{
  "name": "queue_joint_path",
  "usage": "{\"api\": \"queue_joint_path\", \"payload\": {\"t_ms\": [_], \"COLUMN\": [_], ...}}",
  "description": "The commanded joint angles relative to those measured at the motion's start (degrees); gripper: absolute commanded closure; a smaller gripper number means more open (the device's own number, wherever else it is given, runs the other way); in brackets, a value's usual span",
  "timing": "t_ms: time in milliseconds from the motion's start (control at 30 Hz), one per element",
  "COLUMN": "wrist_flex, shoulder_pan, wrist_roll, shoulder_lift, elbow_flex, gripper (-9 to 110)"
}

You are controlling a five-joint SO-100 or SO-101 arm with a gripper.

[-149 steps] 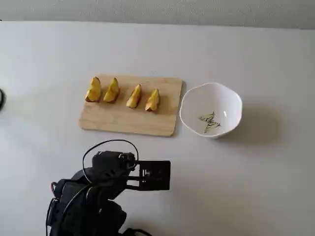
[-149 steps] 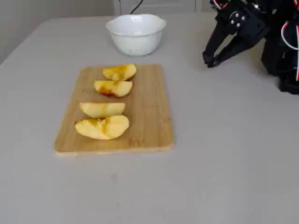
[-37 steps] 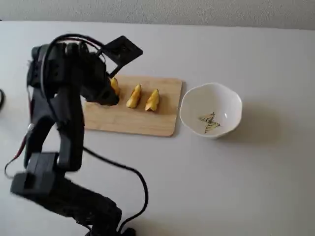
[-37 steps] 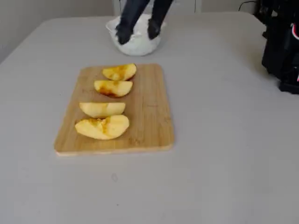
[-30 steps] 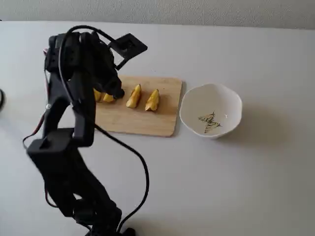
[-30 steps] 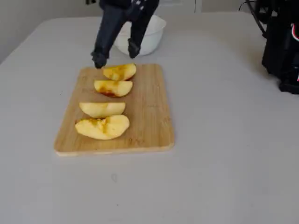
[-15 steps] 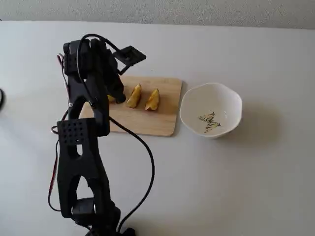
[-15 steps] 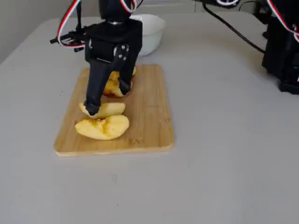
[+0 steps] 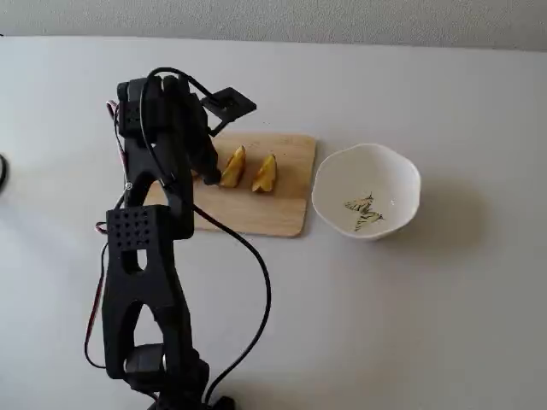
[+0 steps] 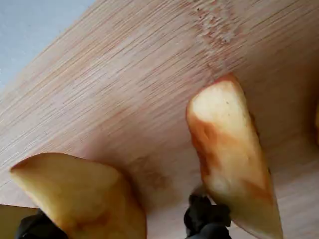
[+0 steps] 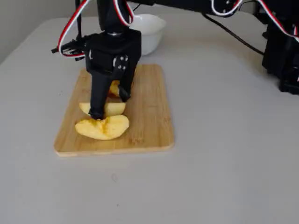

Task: Pick up the third from the right apple slice from the cutting board and place it into the bowl

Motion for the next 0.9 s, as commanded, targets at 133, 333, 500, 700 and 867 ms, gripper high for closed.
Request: {"api": "queue_joint_path", "payload": {"t_ms": [133, 333, 500, 700, 867], "wrist_flex": [-4.04, -6.15, -6.42, -5.80, -5.36], "shoulder_pan": [-1.58, -1.58, -1.67, -1.85, -2.11], "wrist_roll": [0.18, -0.09, -0.09, 0.00, 1.93], "shoulder_lift": [-0.09, -1.32, -2.72, -3.69, -3.25], "elbow_flex": [-3.78, -3.78, -3.78, -3.78, -4.66], "gripper": [75, 76, 82, 96, 101]}}
